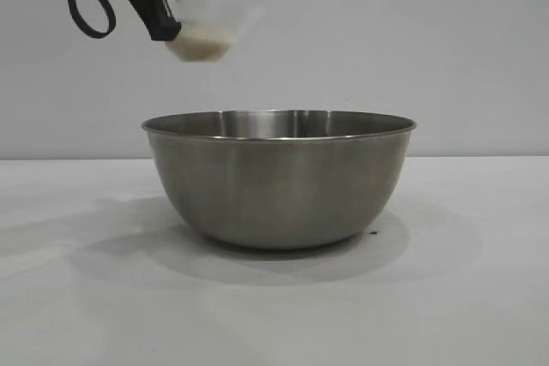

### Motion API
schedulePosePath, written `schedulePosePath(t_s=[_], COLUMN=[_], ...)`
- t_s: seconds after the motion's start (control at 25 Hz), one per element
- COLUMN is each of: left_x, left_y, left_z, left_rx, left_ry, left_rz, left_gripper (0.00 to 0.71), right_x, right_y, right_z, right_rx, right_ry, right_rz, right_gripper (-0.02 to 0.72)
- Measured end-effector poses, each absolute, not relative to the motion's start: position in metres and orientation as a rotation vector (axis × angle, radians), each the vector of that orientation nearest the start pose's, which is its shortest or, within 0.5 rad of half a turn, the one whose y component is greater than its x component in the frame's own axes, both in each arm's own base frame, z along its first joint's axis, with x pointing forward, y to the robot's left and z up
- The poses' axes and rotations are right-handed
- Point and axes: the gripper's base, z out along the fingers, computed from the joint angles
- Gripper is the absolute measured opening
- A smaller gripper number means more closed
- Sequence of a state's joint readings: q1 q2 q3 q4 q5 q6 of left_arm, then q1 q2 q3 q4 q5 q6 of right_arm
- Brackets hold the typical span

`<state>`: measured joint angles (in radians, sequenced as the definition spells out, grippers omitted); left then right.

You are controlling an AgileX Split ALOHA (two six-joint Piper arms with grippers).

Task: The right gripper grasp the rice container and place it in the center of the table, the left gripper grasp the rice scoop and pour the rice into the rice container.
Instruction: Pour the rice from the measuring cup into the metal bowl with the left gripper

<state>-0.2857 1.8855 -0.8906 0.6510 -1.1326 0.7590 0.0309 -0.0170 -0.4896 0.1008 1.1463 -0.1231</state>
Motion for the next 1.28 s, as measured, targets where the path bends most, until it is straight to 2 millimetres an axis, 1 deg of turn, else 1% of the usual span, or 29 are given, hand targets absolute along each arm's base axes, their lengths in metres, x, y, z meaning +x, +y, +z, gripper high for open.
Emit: schedulePosePath(t_s=[0.24, 0.48, 0.72, 0.92, 1.08, 1.28], left_x=[0.328, 0.321, 0.319, 0.318, 0.319, 0.321], left_y=[-0.178, -0.19, -0.193, -0.193, -0.194, -0.195], left_z=[0.204, 0.2, 0.194, 0.189, 0.176, 0.165], left_rx=[1.371, 1.488, 1.589, 1.686, 1.744, 1.777], left_ry=[0.565, 0.402, 0.259, 0.082, -0.094, -0.236], left_rz=[0.337, 0.444, 0.568, 0.712, 0.843, 0.941], left_gripper=[0.0, 0.0, 0.0, 0.0, 0.0, 0.0], right_x=[-0.011, -0.011, -0.011, -0.011, -0.011, -0.011], right_y=[0.008, 0.008, 0.008, 0.008, 0.008, 0.008], right_z=[0.268, 0.268, 0.268, 0.268, 0.268, 0.268], right_rx=[-0.173, -0.173, -0.173, -0.173, -0.173, -0.173], right_ry=[2.112, 2.112, 2.112, 2.112, 2.112, 2.112], right_rz=[0.067, 0.067, 0.067, 0.067, 0.067, 0.067], right_gripper=[0.566, 0.566, 0.566, 0.566, 0.566, 0.566])
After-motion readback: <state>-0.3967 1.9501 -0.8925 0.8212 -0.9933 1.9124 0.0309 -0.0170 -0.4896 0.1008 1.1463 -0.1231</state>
